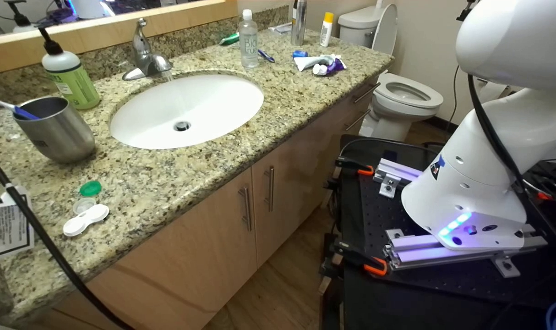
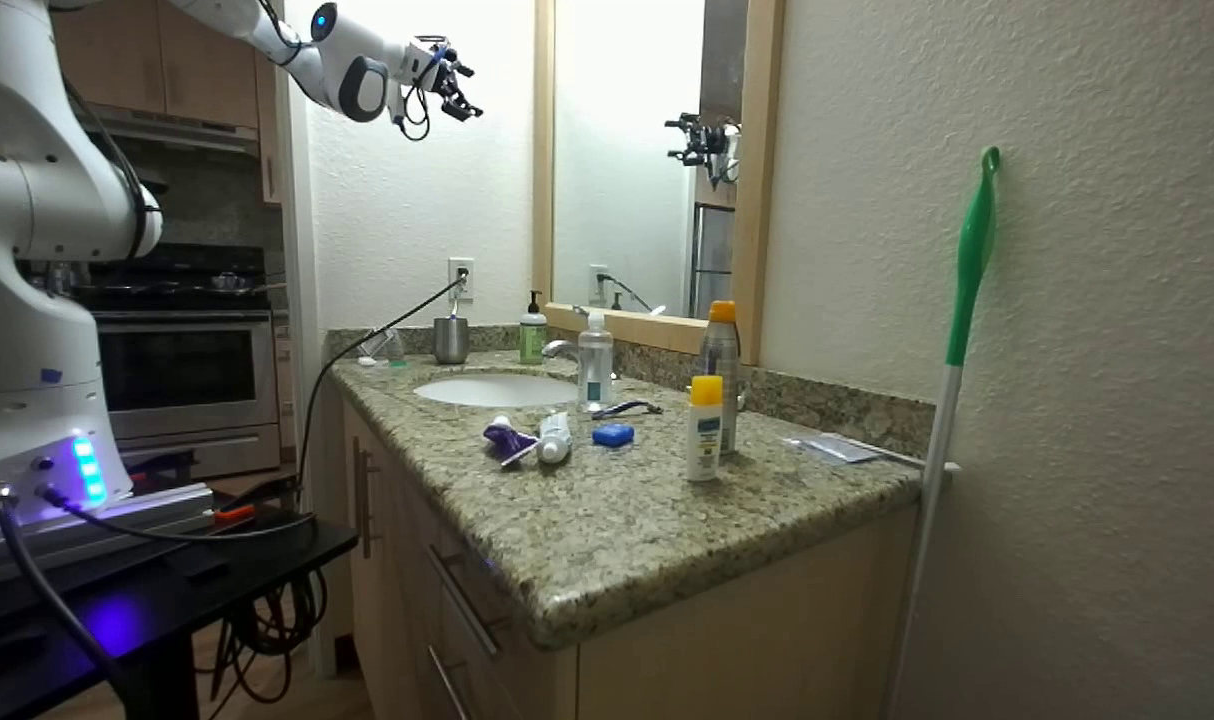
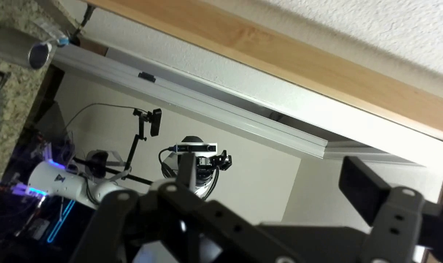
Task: Place the toothbrush in the cup then put it back on the counter
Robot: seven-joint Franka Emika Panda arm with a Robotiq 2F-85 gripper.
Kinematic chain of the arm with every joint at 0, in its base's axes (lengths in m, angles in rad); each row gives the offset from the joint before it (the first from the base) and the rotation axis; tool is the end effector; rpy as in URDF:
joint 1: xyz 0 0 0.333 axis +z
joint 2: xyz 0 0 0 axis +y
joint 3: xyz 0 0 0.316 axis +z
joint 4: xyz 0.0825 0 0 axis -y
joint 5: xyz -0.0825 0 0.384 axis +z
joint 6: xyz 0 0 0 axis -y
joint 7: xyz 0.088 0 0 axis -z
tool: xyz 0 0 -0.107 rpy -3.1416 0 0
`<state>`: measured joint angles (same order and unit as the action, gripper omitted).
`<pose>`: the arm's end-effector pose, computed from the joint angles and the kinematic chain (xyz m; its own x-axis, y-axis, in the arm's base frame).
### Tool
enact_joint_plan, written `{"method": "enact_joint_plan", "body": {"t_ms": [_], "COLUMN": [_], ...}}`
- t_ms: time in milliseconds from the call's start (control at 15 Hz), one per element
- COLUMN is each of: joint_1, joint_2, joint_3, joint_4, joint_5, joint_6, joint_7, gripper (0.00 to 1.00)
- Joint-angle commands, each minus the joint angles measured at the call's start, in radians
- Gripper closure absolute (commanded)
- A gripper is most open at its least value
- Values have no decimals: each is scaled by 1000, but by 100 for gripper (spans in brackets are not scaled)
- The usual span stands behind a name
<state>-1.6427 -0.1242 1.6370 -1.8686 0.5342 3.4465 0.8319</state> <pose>0.5783 -0.0183 0.6883 -0.1444 -0.9268 0.3466 -0.0763 -0.3388 -0.9378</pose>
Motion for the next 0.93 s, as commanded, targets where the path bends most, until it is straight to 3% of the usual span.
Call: {"method": "enact_joint_plan", "body": {"t_ms": [0,133,200,400,533,667,867], "joint_1": [23,30,23,23,45,86,158], "joint_2": [3,-15,-7,-10,-117,-254,-388], "joint_3": [5,-7,1,1,67,33,41], "joint_4": [34,35,23,24,-35,0,6], "joint_5": [98,162,105,129,133,350,521], "joint_6": [-22,-57,-18,-34,113,-93,-194], "joint_7": [98,158,117,153,175,271,413], "gripper": [0,0,0,0,0,0,0]}}
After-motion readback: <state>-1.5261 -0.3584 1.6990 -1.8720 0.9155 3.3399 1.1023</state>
